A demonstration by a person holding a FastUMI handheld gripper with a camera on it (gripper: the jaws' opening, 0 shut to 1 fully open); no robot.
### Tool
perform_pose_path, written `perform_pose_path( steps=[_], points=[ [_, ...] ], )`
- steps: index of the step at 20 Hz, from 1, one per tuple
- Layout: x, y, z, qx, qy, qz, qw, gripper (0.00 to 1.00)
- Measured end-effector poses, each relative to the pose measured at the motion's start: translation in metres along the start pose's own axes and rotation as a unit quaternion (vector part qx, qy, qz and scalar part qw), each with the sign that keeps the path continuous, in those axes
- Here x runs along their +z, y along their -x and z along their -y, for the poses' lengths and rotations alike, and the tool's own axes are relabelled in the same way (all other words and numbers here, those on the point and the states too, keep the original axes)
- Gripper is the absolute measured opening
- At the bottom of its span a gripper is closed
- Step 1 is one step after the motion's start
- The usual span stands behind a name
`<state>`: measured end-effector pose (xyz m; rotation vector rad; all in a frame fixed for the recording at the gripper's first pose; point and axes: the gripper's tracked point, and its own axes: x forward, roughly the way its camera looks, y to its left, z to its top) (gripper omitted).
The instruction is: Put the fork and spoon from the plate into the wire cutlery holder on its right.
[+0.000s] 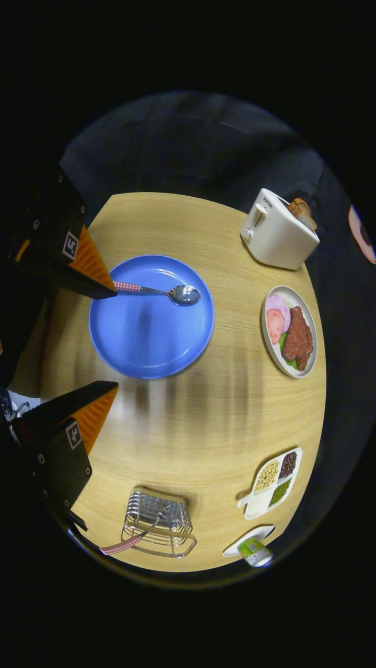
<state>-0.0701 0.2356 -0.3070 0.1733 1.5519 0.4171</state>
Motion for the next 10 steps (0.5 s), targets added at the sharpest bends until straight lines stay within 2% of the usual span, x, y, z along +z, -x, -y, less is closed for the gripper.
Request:
perform_pose_path(
  steps=[5,10],
  points=[
    [-0.009,-0.04,-0.049,-0.001,0.033,-0.034,0.999,0.95],
    [-0.014,-0.076,-0.068,-0.02,0.04,-0.058,0.997,0.92]
  ],
)
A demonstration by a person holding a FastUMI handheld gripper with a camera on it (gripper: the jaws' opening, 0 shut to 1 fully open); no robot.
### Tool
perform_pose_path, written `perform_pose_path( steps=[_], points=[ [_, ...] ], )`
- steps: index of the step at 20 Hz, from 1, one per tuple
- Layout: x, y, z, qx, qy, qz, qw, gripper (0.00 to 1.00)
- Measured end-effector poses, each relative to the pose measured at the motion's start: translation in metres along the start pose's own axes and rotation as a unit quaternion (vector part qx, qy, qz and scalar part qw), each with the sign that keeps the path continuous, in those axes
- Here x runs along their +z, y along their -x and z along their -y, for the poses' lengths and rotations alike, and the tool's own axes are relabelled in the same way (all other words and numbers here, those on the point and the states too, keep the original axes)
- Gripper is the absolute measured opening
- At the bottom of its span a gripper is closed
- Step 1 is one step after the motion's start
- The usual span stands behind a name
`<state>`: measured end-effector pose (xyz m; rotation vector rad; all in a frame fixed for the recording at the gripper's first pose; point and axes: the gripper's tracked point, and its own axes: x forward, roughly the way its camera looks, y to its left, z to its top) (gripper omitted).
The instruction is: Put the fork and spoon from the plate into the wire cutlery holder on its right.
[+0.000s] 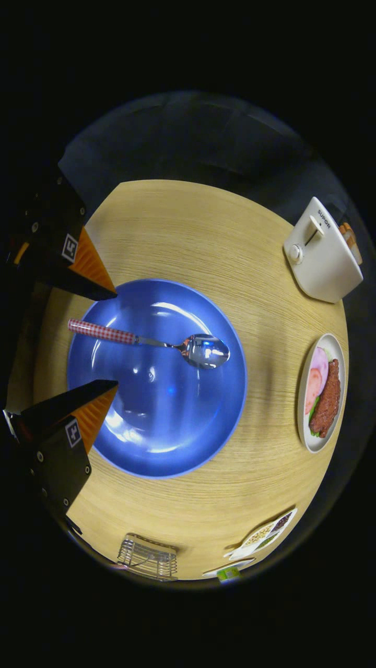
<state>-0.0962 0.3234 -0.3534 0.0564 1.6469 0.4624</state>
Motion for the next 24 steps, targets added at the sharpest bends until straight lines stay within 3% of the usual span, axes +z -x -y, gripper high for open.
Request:
perform_pose_path(
  steps=[4,6,11,17,22,24],
  points=[
    [0.004,-0.017,0.003,-0.034,-0.004,-0.006,0.999,0.78],
    [0.005,-0.023,0.007,-0.052,-0.009,-0.006,0.999,0.64],
    [0.005,-0.022,0.018,-0.082,-0.007,-0.004,0.997,0.11],
    [0.006,0.007,0.029,-0.063,0.004,0.018,0.998,0.05],
    [-0.009,0.073,0.088,-0.077,-0.011,0.035,0.996,0.05],
    [-0.025,0.098,0.127,-0.1,-0.021,0.032,0.994,0.05]
  ],
)
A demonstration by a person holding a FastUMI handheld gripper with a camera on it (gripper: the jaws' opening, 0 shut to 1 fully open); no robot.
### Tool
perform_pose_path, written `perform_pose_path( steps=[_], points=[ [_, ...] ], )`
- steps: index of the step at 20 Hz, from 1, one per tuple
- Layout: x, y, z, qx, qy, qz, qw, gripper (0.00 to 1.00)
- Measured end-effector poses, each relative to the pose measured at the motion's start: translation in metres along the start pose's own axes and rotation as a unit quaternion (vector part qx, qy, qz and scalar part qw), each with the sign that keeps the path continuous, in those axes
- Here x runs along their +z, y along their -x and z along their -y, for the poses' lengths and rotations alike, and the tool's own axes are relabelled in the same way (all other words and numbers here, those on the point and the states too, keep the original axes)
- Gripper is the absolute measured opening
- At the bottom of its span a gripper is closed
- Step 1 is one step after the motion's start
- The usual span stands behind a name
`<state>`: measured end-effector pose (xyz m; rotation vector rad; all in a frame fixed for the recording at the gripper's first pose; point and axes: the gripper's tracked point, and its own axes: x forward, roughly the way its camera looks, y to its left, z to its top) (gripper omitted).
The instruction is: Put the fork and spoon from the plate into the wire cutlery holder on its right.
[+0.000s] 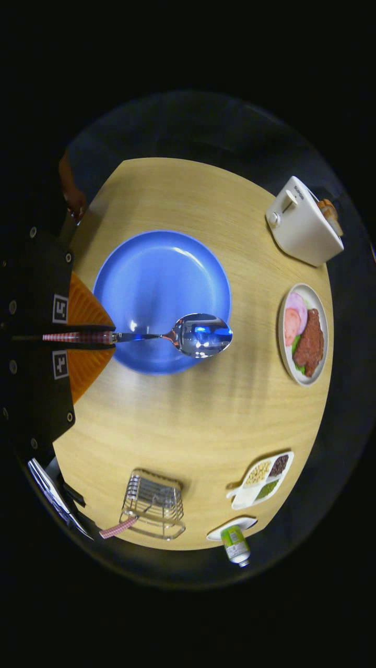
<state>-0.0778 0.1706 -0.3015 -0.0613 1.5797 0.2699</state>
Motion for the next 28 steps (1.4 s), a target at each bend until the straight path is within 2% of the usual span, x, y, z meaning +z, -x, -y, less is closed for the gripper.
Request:
perform_pose_path(
  steps=[3,6,9,12,15,17,23,26,28],
  points=[
    [-0.017,0.029,0.062,-0.015,-0.034,-0.008,0.999,0.05],
    [-0.029,0.051,0.125,-0.042,-0.04,-0.022,0.998,0.04],
    [-0.036,0.063,0.158,-0.035,-0.035,-0.057,0.997,0.05],
    [-0.042,0.064,0.177,-0.013,-0.033,-0.106,0.994,0.04],
    [-0.052,0.056,0.185,0.015,-0.015,-0.175,0.984,0.04],
    [-0.059,0.048,0.201,0.007,0.005,-0.217,0.976,0.04],
    [-0.064,0.042,0.217,0.02,0.041,-0.303,0.952,0.04],
    [-0.055,0.047,0.218,0.028,0.062,-0.344,0.937,0.04],
    [-0.041,0.045,0.217,0.029,0.067,-0.351,0.933,0.05]
  ],
)
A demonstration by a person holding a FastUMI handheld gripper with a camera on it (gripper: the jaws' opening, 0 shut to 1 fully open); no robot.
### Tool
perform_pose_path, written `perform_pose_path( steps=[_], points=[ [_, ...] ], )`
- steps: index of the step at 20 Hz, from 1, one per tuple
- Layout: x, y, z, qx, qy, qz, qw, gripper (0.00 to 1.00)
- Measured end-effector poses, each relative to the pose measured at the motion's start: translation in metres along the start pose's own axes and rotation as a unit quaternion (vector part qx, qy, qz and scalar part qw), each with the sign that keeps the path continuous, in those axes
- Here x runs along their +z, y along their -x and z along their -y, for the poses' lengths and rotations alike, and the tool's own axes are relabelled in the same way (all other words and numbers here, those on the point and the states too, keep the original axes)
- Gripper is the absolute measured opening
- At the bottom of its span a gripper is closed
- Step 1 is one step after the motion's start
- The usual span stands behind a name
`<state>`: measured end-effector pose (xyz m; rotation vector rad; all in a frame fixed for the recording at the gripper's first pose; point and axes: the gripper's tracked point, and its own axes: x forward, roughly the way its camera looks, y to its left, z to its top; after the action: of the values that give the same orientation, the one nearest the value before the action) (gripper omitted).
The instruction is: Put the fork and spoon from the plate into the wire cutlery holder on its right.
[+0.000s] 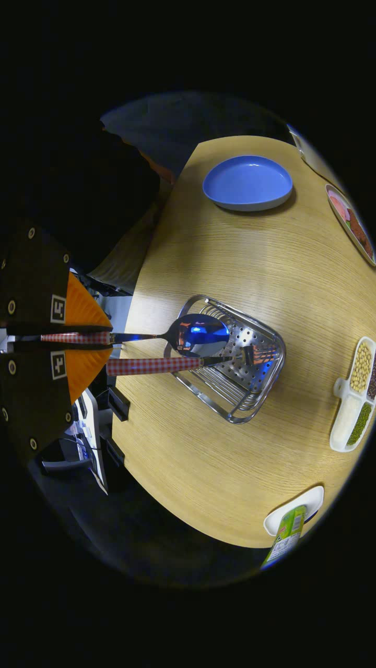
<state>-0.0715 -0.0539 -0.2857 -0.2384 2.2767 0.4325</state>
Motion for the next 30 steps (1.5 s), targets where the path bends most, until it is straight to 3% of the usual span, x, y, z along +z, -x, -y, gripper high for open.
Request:
perform_pose_path(
  steps=[9,14,16,19,23,26,28,30],
  points=[
    [0.029,0.014,-0.005,0.024,-0.008,0.005,1.0,0.15],
    [0.024,0.022,-0.006,0.06,-0.026,0.09,0.994,0.17],
    [0.022,0.032,-0.011,0.079,-0.025,0.134,0.987,0.25],
    [0.023,0.051,-0.012,0.077,-0.055,0.213,0.973,0.37],
    [0.022,0.073,-0.027,0.105,-0.103,0.331,0.932,0.41],
    [0.029,0.094,-0.041,0.137,-0.13,0.436,0.88,0.47],
    [0.029,0.107,-0.038,0.128,-0.149,0.5,0.843,0.5],
    [0.03,0.126,-0.034,0.118,-0.166,0.567,0.798,0.55]
  ],
)
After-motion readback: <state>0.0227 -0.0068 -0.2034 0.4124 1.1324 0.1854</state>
